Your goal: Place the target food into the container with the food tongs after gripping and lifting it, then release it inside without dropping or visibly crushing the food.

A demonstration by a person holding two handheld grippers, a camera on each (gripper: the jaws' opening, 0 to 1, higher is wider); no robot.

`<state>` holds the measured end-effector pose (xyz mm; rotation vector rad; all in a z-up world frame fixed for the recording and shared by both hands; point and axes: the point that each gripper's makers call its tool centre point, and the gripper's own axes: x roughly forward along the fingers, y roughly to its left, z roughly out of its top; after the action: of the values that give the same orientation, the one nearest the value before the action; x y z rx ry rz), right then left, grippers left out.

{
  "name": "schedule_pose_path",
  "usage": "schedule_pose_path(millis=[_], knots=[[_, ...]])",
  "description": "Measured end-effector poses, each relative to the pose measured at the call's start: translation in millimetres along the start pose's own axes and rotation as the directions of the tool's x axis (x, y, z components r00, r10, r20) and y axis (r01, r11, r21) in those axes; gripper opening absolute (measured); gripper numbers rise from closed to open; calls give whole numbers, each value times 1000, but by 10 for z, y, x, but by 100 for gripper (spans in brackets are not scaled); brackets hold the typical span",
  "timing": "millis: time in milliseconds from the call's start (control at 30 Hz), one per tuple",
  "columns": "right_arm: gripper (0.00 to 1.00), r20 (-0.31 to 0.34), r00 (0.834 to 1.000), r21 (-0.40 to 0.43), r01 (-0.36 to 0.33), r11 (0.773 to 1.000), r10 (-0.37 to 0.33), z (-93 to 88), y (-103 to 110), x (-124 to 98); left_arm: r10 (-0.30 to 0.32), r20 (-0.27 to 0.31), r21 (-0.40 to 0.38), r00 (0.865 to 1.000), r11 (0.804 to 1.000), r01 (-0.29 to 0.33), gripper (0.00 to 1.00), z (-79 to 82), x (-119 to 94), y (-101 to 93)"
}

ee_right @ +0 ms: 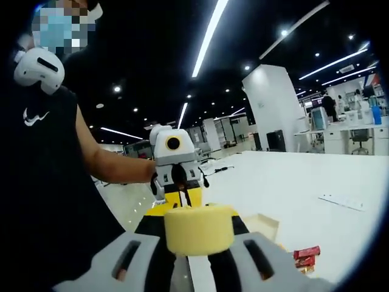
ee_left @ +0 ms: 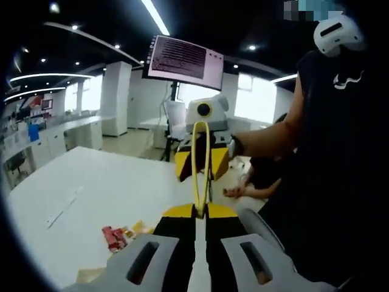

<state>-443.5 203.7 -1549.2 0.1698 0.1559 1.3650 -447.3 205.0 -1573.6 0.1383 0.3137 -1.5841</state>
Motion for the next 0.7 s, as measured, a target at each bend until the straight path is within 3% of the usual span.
schedule_pose_path(millis=[500,700], knots=[[26,-9,999,17,-38,999,39,-31,98,85,-49,-16,-2,999,999,49,0,49,25,-89],[20,-3,999,28,-53,998,53,-33,133,106,-54,-14,-3,998,999,54,0,73,51,-91]])
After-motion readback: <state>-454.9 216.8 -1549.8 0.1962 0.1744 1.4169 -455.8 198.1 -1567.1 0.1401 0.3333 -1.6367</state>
